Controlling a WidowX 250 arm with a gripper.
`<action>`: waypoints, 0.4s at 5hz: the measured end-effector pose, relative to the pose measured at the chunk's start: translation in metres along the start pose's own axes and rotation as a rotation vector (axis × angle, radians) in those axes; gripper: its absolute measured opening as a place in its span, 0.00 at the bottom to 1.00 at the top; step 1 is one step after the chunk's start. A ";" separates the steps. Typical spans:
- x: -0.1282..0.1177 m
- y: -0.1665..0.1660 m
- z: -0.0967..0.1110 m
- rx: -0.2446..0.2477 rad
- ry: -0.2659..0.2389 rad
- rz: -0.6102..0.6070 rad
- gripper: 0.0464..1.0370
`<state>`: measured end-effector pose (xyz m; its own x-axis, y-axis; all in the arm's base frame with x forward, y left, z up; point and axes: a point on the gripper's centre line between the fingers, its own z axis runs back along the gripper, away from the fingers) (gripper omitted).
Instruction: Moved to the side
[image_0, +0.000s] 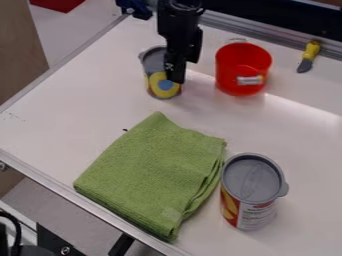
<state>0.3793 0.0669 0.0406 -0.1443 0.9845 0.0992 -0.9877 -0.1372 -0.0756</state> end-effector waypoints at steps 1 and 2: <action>0.007 0.004 -0.006 0.003 -0.006 -0.018 0.96; 0.022 0.013 -0.012 0.026 -0.010 -0.033 0.96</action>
<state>0.3643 0.0885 0.0299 -0.1120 0.9875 0.1109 -0.9931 -0.1074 -0.0466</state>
